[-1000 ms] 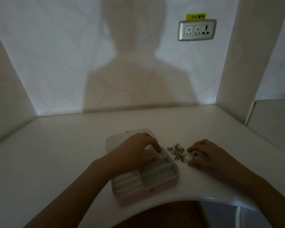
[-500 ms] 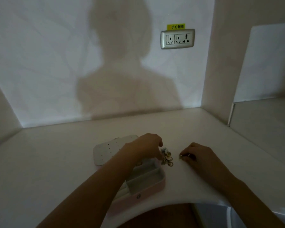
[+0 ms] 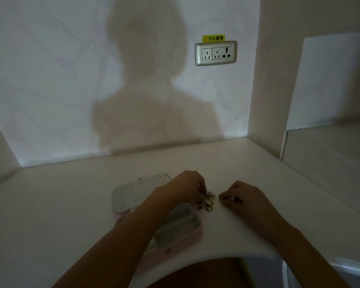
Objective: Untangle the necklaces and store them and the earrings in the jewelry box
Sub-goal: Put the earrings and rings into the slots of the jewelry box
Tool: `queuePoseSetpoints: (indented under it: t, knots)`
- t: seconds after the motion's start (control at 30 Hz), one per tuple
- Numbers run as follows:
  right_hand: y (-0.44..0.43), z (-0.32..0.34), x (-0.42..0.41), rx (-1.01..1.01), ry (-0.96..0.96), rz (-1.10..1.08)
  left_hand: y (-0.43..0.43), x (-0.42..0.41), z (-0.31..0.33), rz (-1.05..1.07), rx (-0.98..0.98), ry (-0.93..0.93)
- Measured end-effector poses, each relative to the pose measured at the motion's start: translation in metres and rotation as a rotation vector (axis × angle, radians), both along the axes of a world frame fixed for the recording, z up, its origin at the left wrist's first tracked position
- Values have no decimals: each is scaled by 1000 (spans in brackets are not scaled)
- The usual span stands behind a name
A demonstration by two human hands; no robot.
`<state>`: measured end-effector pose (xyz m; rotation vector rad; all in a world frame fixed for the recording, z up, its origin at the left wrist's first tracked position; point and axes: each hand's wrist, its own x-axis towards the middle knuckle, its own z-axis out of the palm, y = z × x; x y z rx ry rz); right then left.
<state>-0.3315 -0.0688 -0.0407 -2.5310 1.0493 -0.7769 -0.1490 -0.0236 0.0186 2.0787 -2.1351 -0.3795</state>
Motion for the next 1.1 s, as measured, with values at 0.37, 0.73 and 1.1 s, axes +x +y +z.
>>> queuePoseSetpoints:
  t: [0.37, 0.73, 1.1]
  knots:
    - [3, 5, 2, -220, -262, -46, 7, -2, 16, 45, -95, 198]
    - [18, 14, 5, -794, -334, 46, 36, -15, 21, 216, 44, 1024]
    - [42, 24, 55, -349, -310, 285, 78, 40, 45, 343, -88, 727]
